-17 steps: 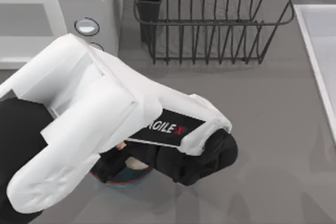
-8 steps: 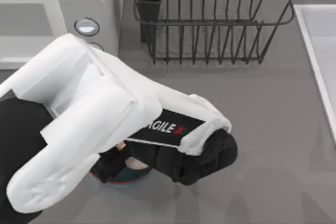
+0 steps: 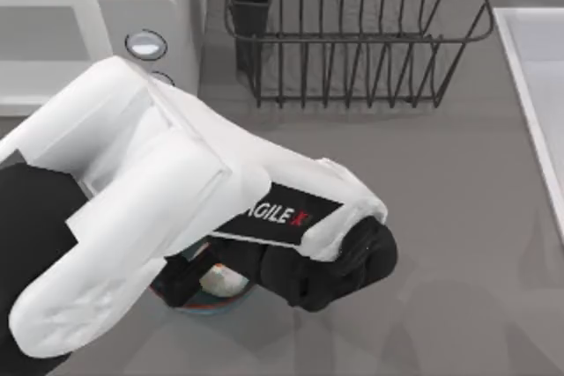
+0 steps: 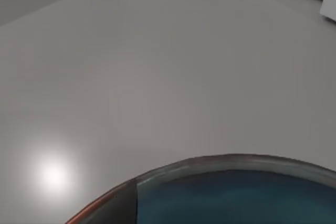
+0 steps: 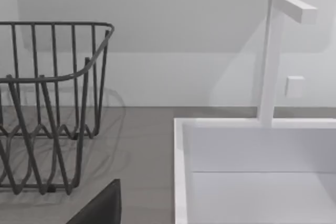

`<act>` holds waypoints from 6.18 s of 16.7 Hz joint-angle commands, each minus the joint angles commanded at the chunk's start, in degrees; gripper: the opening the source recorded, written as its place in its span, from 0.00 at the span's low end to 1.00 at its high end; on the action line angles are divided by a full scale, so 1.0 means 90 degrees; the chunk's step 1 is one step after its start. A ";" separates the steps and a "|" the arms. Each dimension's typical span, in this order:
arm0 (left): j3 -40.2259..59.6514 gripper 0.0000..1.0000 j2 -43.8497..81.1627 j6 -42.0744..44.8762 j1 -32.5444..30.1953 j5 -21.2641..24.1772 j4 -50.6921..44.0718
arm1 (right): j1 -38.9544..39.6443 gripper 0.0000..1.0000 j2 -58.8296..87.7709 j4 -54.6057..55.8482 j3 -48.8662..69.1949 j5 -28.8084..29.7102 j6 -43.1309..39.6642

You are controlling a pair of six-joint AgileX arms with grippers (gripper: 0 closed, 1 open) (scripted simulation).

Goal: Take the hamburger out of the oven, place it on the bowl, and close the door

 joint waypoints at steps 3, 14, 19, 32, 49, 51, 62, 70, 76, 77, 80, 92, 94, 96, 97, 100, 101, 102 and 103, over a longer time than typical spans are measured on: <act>0.0000 1.00 0.0000 0.0000 0.0000 0.0000 0.0000 | 0.0000 1.00 0.0000 0.0000 0.0000 0.0000 0.0000; -0.1226 1.00 -0.1762 0.1104 0.0866 0.0480 0.1240 | 0.0000 1.00 0.0000 0.0000 0.0000 0.0000 0.0000; -0.3360 1.00 -0.4730 0.3880 0.2334 0.1752 0.3294 | 0.0000 1.00 0.0000 0.0000 0.0000 0.0000 0.0000; -0.8051 1.00 -1.3742 1.1843 0.5659 0.6137 0.7020 | 0.0000 1.00 0.0000 0.0000 0.0000 0.0000 0.0000; -0.8479 0.40 -1.4728 1.2793 0.5972 0.6843 0.7197 | 0.0000 1.00 0.0000 0.0000 0.0000 0.0000 0.0000; -0.8479 0.25 -1.4728 1.2793 0.5972 0.6843 0.7197 | 0.0000 1.00 0.0000 0.0000 0.0000 0.0000 0.0000; -0.8479 0.00 -1.4728 1.2793 0.5972 0.6843 0.7197 | 0.0000 1.00 0.0000 0.0000 0.0000 0.0000 0.0000; -0.8169 0.00 -1.3631 1.2810 0.6889 0.7762 0.7973 | 0.0000 1.00 0.0000 0.0000 0.0000 0.0000 0.0000; -0.8130 0.00 -1.3473 1.2817 0.7005 0.7879 0.8081 | 0.0000 1.00 0.0000 0.0000 0.0000 0.0000 0.0000; -0.8077 0.00 -1.3467 1.2817 0.6920 0.7795 0.8033 | 0.0000 1.00 0.0000 0.0000 0.0000 0.0000 0.0000; -0.7813 0.00 -1.3555 1.2814 0.6356 0.7230 0.7682 | 0.0000 1.00 0.0000 0.0000 0.0000 0.0000 0.0000; -0.7247 0.00 -1.3577 1.2807 0.5484 0.6359 0.7131 | 0.0000 1.00 0.0000 0.0000 0.0000 0.0000 0.0000; -0.7028 0.00 -1.3156 1.2812 0.5593 0.6468 0.7210 | 0.0000 1.00 0.0000 0.0000 0.0000 0.0000 0.0000; -0.6853 0.00 -1.2959 1.2817 0.5717 0.6594 0.7295 | 0.0000 1.00 0.0000 0.0000 0.0000 0.0000 0.0000; -0.6846 0.00 -1.2951 1.2817 0.5725 0.6601 0.7300 | 0.0000 1.00 0.0000 0.0000 0.0000 0.0000 0.0000; -0.6866 0.00 -1.2974 1.2822 0.5703 0.6591 0.7286 | 0.0000 1.00 0.0000 0.0000 0.0000 0.0000 0.0000; -0.6814 0.00 -1.2912 1.2868 0.5755 0.6625 0.7250 | 0.0000 1.00 0.0000 0.0000 0.0000 0.0000 0.0000; -0.6709 0.00 -1.2786 1.2960 0.5856 0.6692 0.7177 | 0.0000 1.00 0.0000 0.0000 0.0000 0.0000 0.0000; -0.6554 0.00 -1.2600 1.3094 0.6004 0.6789 0.7072 | 0.0000 1.00 0.0000 0.0000 0.0000 0.0000 0.0000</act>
